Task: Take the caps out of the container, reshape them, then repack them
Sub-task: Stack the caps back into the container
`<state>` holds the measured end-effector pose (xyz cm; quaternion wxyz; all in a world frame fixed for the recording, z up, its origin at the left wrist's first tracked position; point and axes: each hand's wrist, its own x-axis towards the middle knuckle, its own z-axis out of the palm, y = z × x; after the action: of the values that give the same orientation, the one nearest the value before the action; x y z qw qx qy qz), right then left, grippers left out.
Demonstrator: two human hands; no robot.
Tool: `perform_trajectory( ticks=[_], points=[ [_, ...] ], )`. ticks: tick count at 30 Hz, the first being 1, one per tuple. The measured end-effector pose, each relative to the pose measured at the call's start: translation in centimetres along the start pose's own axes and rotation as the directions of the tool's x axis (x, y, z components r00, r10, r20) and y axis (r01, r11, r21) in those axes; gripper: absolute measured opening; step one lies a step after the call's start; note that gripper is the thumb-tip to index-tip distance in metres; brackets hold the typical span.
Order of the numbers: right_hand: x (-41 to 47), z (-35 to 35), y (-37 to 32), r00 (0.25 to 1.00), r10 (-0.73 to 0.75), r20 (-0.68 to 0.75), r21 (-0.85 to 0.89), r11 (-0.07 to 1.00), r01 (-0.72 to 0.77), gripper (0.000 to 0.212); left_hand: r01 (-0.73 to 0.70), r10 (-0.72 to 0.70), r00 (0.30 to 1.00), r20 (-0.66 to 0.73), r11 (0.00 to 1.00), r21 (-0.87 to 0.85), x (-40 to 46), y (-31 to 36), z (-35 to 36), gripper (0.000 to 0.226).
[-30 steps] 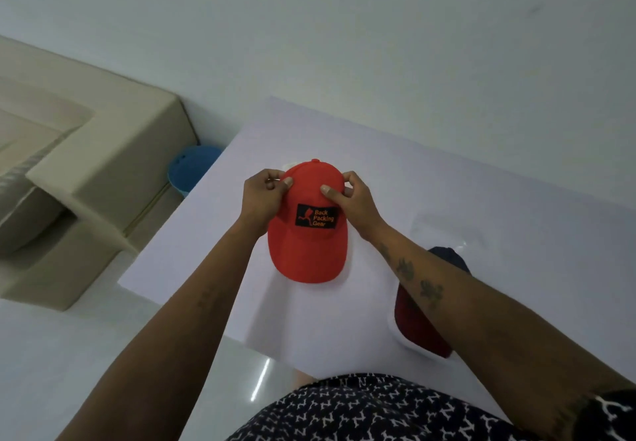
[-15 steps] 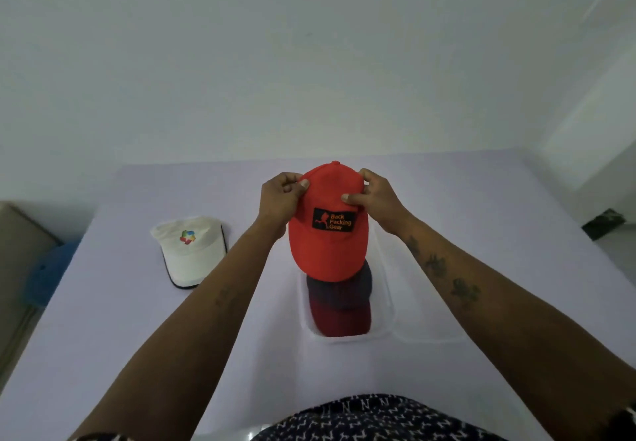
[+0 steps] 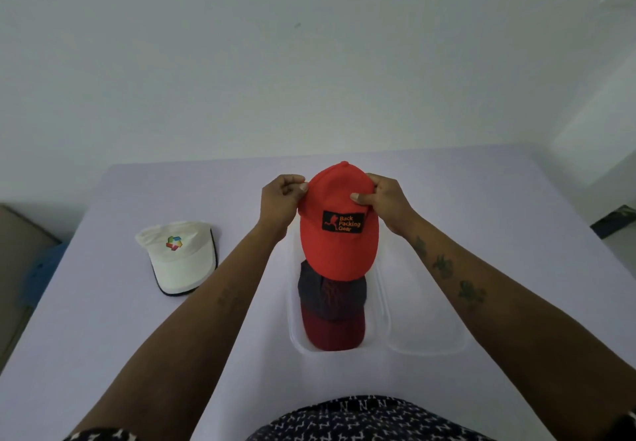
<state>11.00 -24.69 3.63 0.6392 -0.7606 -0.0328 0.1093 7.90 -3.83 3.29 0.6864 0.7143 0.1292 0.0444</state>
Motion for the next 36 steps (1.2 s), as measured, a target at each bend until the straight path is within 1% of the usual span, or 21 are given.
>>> perform_trajectory(
  ticks=[3, 5, 7, 10, 11, 13, 14, 15, 16, 18, 20, 21, 26, 29, 31, 36],
  points=[
    [1.3, -0.5, -0.2, 1.0, -0.008, 0.003, -0.017, 1.0, 0.008, 0.034, 0.1, -0.096, 0.991, -0.097, 0.994, 0.032, 1.1, -2.1, -0.3, 0.021],
    [2.0, -0.9, -0.5, 1.0, -0.015, -0.014, -0.011, 1.0, 0.015, 0.032, 0.2, -0.188, 0.975, -0.115, 0.974, 0.105, 1.5, -4.0, -0.3, 0.022],
    [2.9, -1.1, -0.8, 1.0, -0.02, -0.02, 0.014, 1.0, 0.02, 0.03, 0.269, -0.263, 0.963, -0.059, 0.934, 0.236, 1.7, -6.2, -0.1, 0.027],
    [4.2, -1.2, -1.2, 0.999, -0.037, -0.01, 0.002, 0.999, 0.037, 0.031, 0.252, -0.341, 0.934, 0.103, 0.837, 0.485, 0.9, -8.2, 0.9, 0.043],
    [4.6, -1.2, -1.3, 0.999, -0.043, -0.009, -0.001, 0.999, 0.043, 0.032, 0.256, -0.382, 0.912, 0.149, 0.813, 0.523, 0.4, -8.6, 1.2, 0.054],
    [5.3, -0.9, -1.4, 0.998, -0.057, -0.012, -0.003, 0.998, 0.057, 0.034, 0.29, -0.465, 0.856, 0.224, 0.792, 0.537, -0.3, -9.2, 1.9, 0.076],
    [5.6, -0.8, -1.4, 0.998, -0.065, -0.014, -0.012, 0.998, 0.065, 0.034, 0.303, -0.493, 0.833, 0.25, 0.786, 0.539, -0.4, -9.7, 2.2, 0.083],
    [5.8, -0.5, -1.4, 0.997, -0.076, -0.012, -0.023, 0.997, 0.076, 0.034, 0.299, -0.509, 0.817, 0.27, 0.776, 0.556, -0.6, -10.0, 2.4, 0.084],
    [6.1, -0.3, -1.2, 0.996, -0.087, -0.009, -0.03, 0.996, 0.087, 0.033, 0.281, -0.513, 0.811, 0.281, 0.764, 0.581, -0.6, -10.3, 2.5, 0.08],
    [6.4, 0.2, -0.9, 0.994, -0.109, -0.008, -0.035, 0.993, 0.108, 0.032, 0.215, -0.482, 0.827, 0.289, 0.747, 0.63, -0.6, -10.8, 2.7, 0.058],
    [6.7, 0.4, -0.7, 0.992, -0.125, -0.014, -0.047, 0.991, 0.124, 0.033, 0.163, -0.42, 0.858, 0.295, 0.769, 0.619, -0.6, -10.9, 2.7, 0.035],
    [6.9, 0.5, -0.7, 0.991, -0.13, -0.014, -0.054, 0.99, 0.129, 0.033, 0.157, -0.401, 0.867, 0.294, 0.782, 0.603, -0.7, -10.8, 2.7, 0.03],
    [7.6, 0.6, -0.3, 0.991, -0.131, 0.006, -0.064, 0.989, 0.131, 0.032, 0.156, -0.337, 0.899, 0.278, 0.843, 0.515, -1.7, -10.0, 2.1, 0.023],
    [7.7, 1.2, 0.3, 0.991, -0.124, 0.046, -0.099, 0.987, 0.128, 0.032, 0.134, -0.302, 0.905, 0.3, 0.872, 0.471, -2.9, -9.2, 1.6, 0.019],
    [7.6, 1.9, 0.8, 0.991, -0.112, 0.072, -0.09, 0.989, 0.119, 0.032, 0.126, -0.287, 0.906, 0.311, 0.885, 0.448, -3.7, -8.6, 1.4, 0.016],
    [6.7, 3.2, 2.6, 0.989, -0.023, 0.148, -0.056, 0.998, 0.032, 0.03, 0.109, -0.258, 0.914, 0.315, 0.9, 0.421, -5.0, -8.0, 1.0, 0.014]
  ],
)
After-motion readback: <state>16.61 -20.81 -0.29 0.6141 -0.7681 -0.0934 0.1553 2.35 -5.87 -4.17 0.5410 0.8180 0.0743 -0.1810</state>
